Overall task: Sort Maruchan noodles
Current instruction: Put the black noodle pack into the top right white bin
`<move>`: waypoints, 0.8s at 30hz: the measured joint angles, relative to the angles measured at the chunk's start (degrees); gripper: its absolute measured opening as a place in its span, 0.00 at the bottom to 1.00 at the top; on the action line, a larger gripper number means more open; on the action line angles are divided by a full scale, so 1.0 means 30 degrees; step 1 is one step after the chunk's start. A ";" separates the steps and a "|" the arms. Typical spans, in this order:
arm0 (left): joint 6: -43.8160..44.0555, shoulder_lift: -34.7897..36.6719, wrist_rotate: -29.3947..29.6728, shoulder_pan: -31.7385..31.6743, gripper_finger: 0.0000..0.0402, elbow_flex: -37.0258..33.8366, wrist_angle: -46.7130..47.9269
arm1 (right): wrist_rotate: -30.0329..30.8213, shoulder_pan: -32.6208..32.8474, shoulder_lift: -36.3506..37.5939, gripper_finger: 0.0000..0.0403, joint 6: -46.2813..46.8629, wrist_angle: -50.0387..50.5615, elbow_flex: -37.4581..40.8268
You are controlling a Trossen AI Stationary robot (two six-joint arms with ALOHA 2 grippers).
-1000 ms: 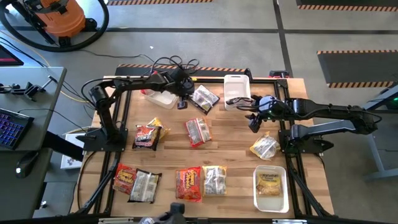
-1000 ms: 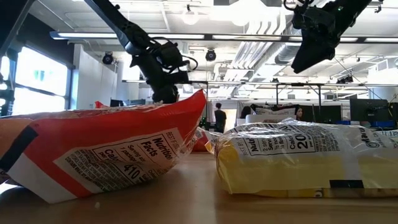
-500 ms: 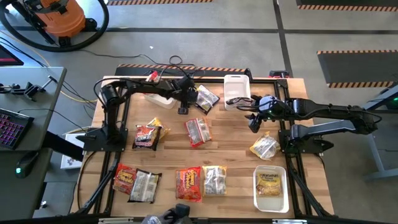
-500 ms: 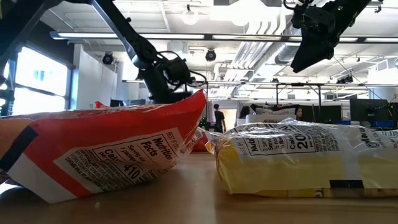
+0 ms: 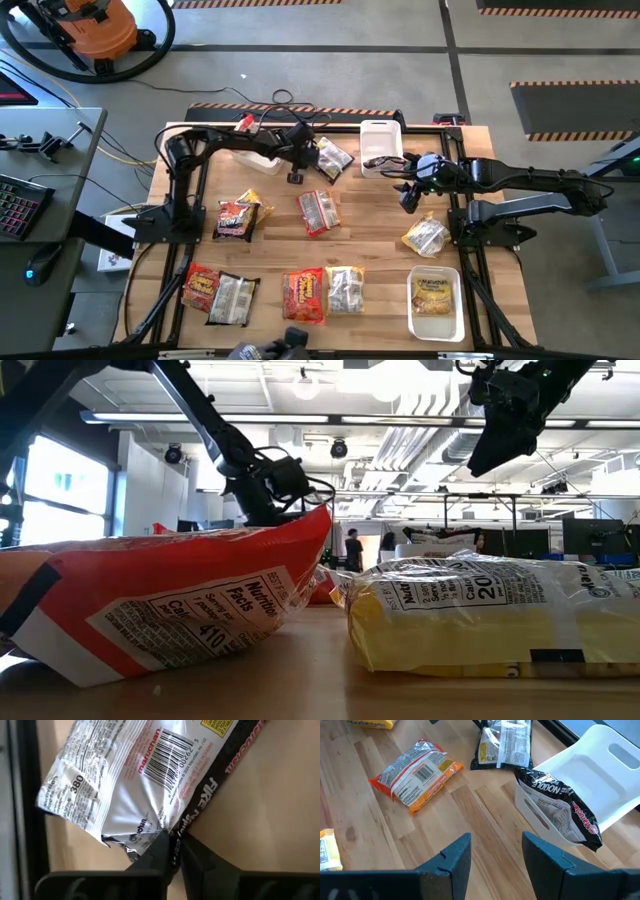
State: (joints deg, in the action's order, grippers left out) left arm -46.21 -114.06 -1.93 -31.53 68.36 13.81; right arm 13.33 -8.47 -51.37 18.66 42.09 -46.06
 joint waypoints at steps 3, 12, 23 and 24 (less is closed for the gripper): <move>0.0762 0.0690 -0.1171 -0.0123 0.02 -0.0065 0.0670 | 0.0007 0.0001 -0.0003 0.39 -0.0337 -0.0352 0.0022; 0.4035 0.2365 -0.5312 -0.0489 0.00 0.0043 0.1042 | 0.0003 0.0007 -0.2910 0.44 -0.1508 -0.4446 0.0022; 0.6903 0.2771 -0.7947 -0.0510 0.00 0.0051 0.0977 | -0.0200 -0.0268 -0.8940 0.62 -0.3378 -1.1785 0.0022; 0.7078 0.2931 -0.8112 -0.0534 0.00 0.0051 0.1103 | -0.0411 -0.0401 -0.9131 0.62 -0.3323 -1.1953 0.0022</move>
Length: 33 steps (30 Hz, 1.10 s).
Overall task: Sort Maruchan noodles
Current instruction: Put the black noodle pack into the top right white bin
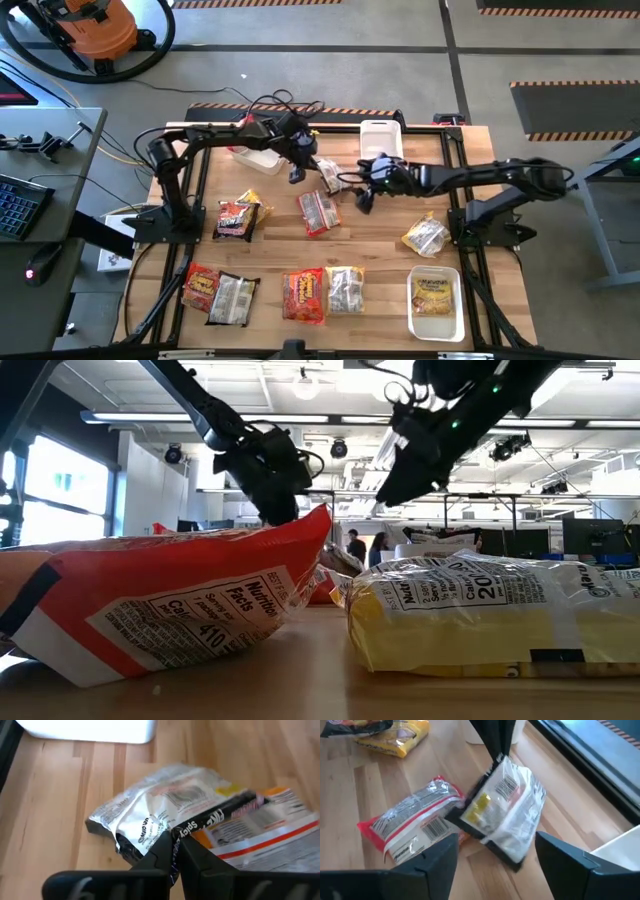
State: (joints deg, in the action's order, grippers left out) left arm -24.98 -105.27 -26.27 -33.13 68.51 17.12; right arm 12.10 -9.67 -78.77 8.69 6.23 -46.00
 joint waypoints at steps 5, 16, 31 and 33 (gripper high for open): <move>0.1379 0.0734 -0.1965 -0.0101 0.00 0.0000 -0.0072 | -0.0540 -0.0310 -0.0224 0.62 0.0274 -0.0398 0.0000; 0.6200 0.1772 -0.6196 -0.0276 0.00 0.0011 -0.1874 | 0.0565 0.1283 0.0184 0.62 -0.1859 -0.0725 0.0000; 1.0377 0.1578 -1.0220 -0.2300 0.00 0.0036 0.3578 | 0.0305 0.2616 0.1364 0.62 -0.1197 -0.0325 0.0000; 1.0962 0.1585 -1.1646 -0.2041 0.00 0.0036 0.3364 | 0.0276 0.2621 0.1364 0.62 -0.1202 -0.0302 0.0000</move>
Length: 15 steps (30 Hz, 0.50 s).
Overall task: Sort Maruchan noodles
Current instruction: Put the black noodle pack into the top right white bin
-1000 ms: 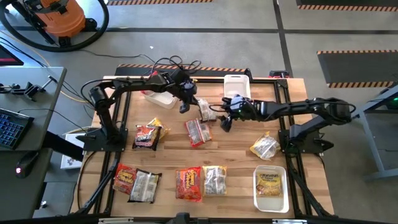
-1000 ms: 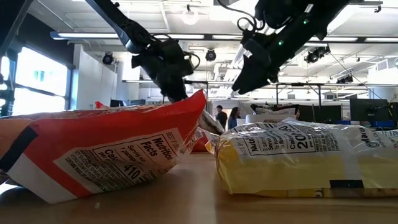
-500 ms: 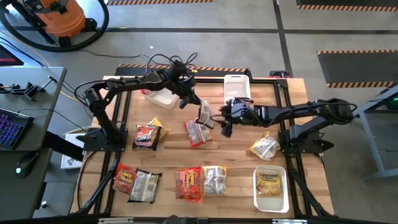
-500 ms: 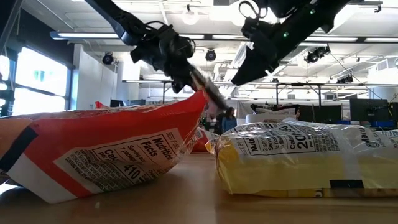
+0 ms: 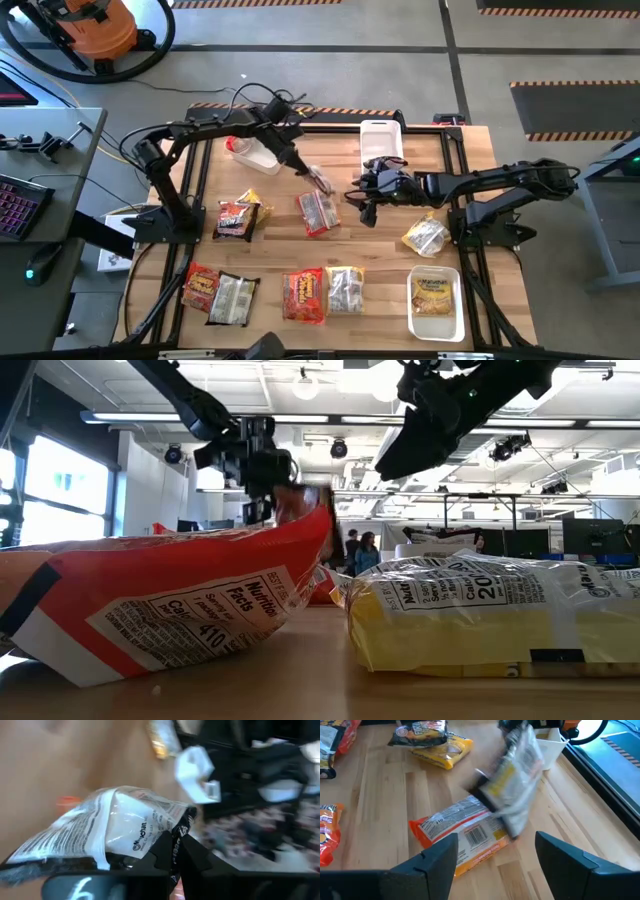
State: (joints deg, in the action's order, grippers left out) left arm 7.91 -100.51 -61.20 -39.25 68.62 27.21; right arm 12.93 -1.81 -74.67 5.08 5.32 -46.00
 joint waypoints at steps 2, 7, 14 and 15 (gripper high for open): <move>0.0620 0.0000 -0.1155 0.0312 0.01 0.0000 -0.0339 | -0.0011 0.0094 0.0000 0.62 0.0000 0.0000 0.0000; 0.2421 0.0000 -0.2109 0.1354 0.01 0.0000 -0.1834 | -0.0145 0.0250 0.0073 0.62 -0.0185 0.0007 0.0000; 0.4972 0.0024 -0.1644 0.2417 0.01 0.0000 -0.6537 | 0.0651 0.0941 -0.0117 0.62 0.1170 -0.1475 -0.0001; 0.5399 0.0037 -0.1578 0.2437 0.01 0.0000 -0.7266 | 0.1017 0.1189 -0.0117 0.62 0.1243 -0.1795 -0.0004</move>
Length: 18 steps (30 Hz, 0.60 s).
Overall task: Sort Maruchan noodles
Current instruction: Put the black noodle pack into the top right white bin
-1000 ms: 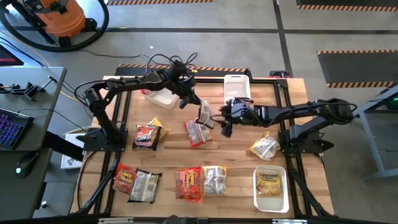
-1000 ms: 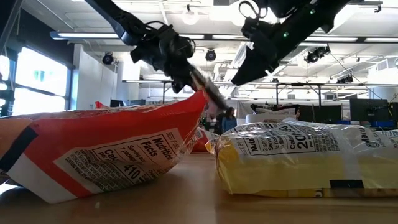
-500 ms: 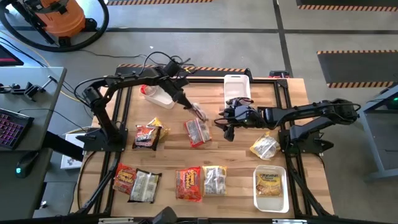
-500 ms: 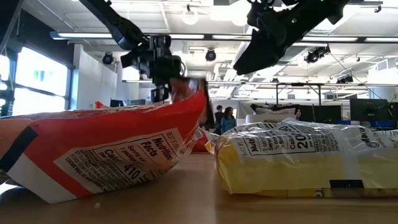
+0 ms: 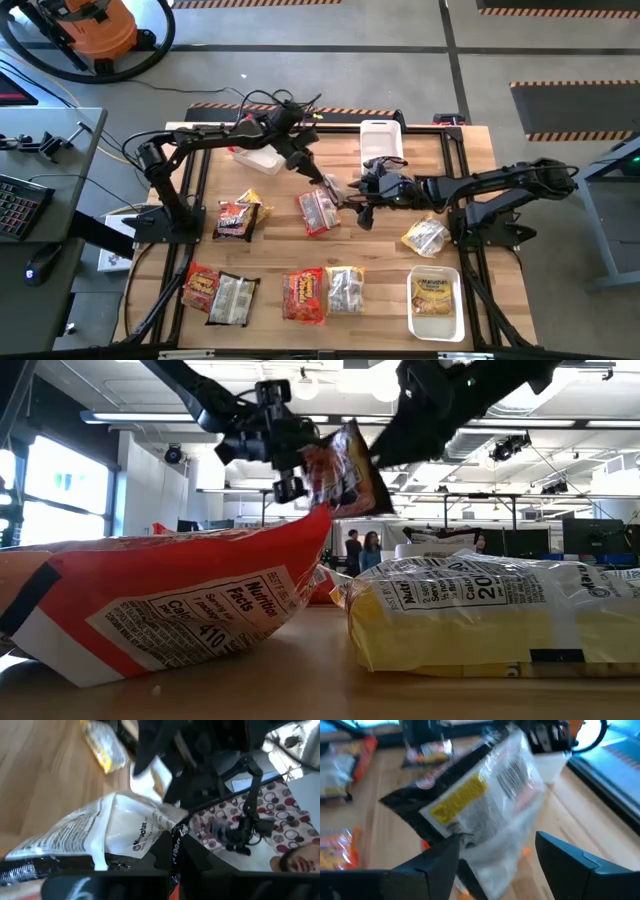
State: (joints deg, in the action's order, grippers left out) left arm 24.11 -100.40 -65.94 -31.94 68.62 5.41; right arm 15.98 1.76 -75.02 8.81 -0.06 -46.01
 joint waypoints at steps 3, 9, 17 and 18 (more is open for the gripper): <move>0.1012 0.0021 0.0338 0.0022 0.01 0.0000 -0.2007 | 0.1183 0.0698 0.0000 0.62 0.0061 -0.0571 0.0000; 0.3046 0.0021 0.0851 -0.0096 0.01 0.0000 -0.5482 | 0.4419 0.1343 0.0007 0.62 0.0359 -0.0728 -0.0004; 0.5276 0.0028 0.1905 -0.0096 0.01 0.0000 -0.8565 | 0.7710 0.1451 0.0007 0.62 -0.1843 -0.2177 -0.0004; 0.5452 0.0028 0.2114 -0.0151 0.01 0.0000 -0.8850 | 0.7870 0.1465 0.0007 0.62 -0.2224 -0.2328 -0.0004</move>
State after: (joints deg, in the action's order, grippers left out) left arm 40.46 -100.31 -59.59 -32.39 68.62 -21.14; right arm 39.59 6.15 -75.00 2.14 -7.05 -46.02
